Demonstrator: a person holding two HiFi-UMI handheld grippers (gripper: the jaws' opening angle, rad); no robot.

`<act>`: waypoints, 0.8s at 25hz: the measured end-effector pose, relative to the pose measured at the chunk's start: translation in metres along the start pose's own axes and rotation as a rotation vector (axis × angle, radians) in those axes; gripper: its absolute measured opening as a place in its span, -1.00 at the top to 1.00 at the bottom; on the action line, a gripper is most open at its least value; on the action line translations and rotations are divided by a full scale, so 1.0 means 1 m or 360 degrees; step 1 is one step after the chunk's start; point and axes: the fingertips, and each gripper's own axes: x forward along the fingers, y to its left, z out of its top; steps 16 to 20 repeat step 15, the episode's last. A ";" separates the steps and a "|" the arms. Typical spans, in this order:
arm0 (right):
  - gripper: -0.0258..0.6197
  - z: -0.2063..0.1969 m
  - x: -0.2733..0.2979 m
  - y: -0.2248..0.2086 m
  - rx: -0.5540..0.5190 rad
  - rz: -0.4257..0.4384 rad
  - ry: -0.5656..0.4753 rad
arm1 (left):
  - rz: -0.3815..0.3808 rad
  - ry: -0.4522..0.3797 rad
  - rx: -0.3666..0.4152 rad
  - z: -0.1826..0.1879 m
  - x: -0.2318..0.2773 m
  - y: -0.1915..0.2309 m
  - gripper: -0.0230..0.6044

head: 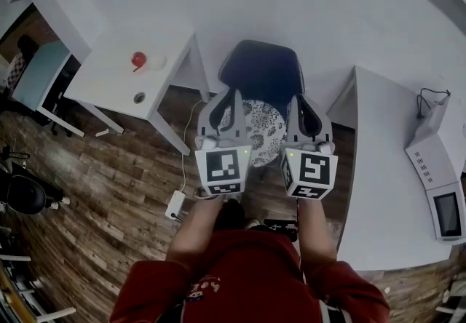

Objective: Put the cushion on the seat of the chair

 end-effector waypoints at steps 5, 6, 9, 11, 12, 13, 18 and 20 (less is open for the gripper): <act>0.83 0.001 -0.001 0.001 -0.0005 0.0001 -0.0009 | 0.0025 -0.0014 0.0000 0.001 -0.003 0.003 0.84; 0.83 0.001 -0.002 0.001 -0.0003 0.0001 -0.0008 | 0.0028 -0.0012 0.0000 0.001 -0.004 0.003 0.84; 0.83 0.000 -0.003 -0.001 0.0009 0.0003 -0.0001 | 0.0030 -0.0008 0.0006 0.001 -0.005 0.001 0.84; 0.83 -0.002 -0.004 -0.003 0.0011 0.0003 0.0000 | 0.0031 -0.0007 0.0013 0.000 -0.004 -0.002 0.84; 0.83 -0.002 -0.004 -0.004 0.0011 0.0004 0.0001 | 0.0033 -0.0006 0.0015 0.000 -0.004 -0.002 0.84; 0.83 -0.003 -0.005 -0.004 0.0011 0.0003 0.0002 | 0.0035 -0.0006 0.0016 0.000 -0.005 -0.003 0.84; 0.83 -0.004 -0.005 -0.005 0.0012 0.0000 0.0002 | 0.0038 -0.0007 0.0016 0.000 -0.004 -0.003 0.84; 0.83 -0.004 -0.005 -0.005 0.0012 0.0000 0.0002 | 0.0038 -0.0007 0.0016 0.000 -0.004 -0.003 0.84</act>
